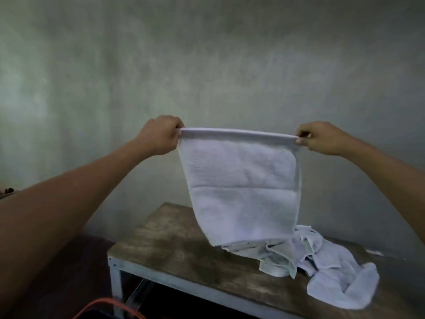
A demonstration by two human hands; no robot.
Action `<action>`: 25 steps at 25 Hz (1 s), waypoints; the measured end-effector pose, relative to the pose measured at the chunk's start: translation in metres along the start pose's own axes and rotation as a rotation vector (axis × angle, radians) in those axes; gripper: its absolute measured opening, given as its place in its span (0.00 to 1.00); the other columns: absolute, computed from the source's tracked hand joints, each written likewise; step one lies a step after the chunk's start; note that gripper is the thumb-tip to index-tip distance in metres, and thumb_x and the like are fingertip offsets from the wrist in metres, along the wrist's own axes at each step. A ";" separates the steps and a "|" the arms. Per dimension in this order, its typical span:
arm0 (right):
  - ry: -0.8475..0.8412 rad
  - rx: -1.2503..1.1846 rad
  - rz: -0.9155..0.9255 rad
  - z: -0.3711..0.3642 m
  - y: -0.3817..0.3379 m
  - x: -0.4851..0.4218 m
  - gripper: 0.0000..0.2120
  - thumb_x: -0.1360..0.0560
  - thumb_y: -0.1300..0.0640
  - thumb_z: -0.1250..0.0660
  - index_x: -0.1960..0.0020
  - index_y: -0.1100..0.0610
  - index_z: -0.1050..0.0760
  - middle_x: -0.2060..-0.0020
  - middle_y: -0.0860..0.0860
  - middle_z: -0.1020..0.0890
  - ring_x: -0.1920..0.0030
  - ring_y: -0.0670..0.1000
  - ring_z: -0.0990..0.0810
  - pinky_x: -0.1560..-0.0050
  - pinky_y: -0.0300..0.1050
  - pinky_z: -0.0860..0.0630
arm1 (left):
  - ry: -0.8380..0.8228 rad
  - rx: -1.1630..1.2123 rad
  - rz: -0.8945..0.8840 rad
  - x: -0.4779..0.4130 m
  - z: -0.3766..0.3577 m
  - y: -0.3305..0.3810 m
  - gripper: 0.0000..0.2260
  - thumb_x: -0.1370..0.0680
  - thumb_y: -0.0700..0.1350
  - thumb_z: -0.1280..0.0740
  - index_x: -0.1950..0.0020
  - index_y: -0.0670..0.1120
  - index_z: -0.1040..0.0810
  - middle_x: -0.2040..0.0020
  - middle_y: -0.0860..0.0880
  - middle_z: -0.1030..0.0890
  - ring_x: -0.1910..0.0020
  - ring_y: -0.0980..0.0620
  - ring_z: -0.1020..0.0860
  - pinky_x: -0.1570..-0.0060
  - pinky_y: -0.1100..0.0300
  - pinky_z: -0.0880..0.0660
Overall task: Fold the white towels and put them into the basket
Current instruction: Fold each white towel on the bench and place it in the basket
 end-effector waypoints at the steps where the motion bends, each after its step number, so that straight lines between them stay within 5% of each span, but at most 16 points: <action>1: 0.005 -0.024 -0.003 0.003 0.001 0.003 0.03 0.24 0.55 0.34 0.57 0.51 0.25 0.60 0.54 0.19 0.58 0.56 0.22 0.54 0.49 0.26 | 0.013 0.058 0.010 0.000 0.000 0.000 0.08 0.23 0.42 0.39 0.47 0.42 0.22 0.48 0.43 0.20 0.51 0.44 0.24 0.53 0.54 0.28; 7: 0.104 0.080 0.038 0.014 -0.001 0.014 0.03 0.23 0.58 0.37 0.54 0.55 0.24 0.59 0.54 0.21 0.57 0.55 0.27 0.58 0.46 0.34 | 0.006 0.281 0.029 0.002 -0.001 0.008 0.07 0.23 0.40 0.37 0.48 0.40 0.21 0.51 0.44 0.18 0.52 0.47 0.22 0.52 0.59 0.29; 13: -0.314 -0.342 -0.036 -0.033 -0.004 0.029 0.06 0.21 0.61 0.38 0.53 0.58 0.23 0.61 0.52 0.21 0.61 0.48 0.26 0.61 0.41 0.31 | -0.344 0.883 0.279 0.024 -0.054 -0.022 0.07 0.22 0.41 0.36 0.53 0.39 0.20 0.53 0.43 0.19 0.54 0.50 0.22 0.53 0.64 0.21; 20: -0.537 -0.386 -0.102 -0.183 0.009 0.011 0.06 0.22 0.60 0.38 0.54 0.56 0.22 0.62 0.49 0.21 0.61 0.48 0.25 0.61 0.42 0.31 | -0.548 0.496 0.247 0.060 -0.167 -0.054 0.07 0.25 0.47 0.30 0.53 0.43 0.19 0.60 0.47 0.19 0.62 0.53 0.23 0.61 0.65 0.28; 25: -0.419 -0.370 -0.125 -0.270 0.020 -0.021 0.03 0.23 0.62 0.36 0.54 0.60 0.24 0.62 0.54 0.22 0.61 0.53 0.26 0.60 0.43 0.31 | -0.379 0.246 0.243 0.059 -0.233 -0.081 0.07 0.27 0.44 0.29 0.53 0.42 0.18 0.55 0.46 0.18 0.58 0.51 0.24 0.60 0.62 0.34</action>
Point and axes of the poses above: each hand's wrist, its own x-axis away from the middle knuckle, its own z-axis out of the back of the hand, y = z × x, the point moved 10 cm from there along -x, towards the middle knuckle
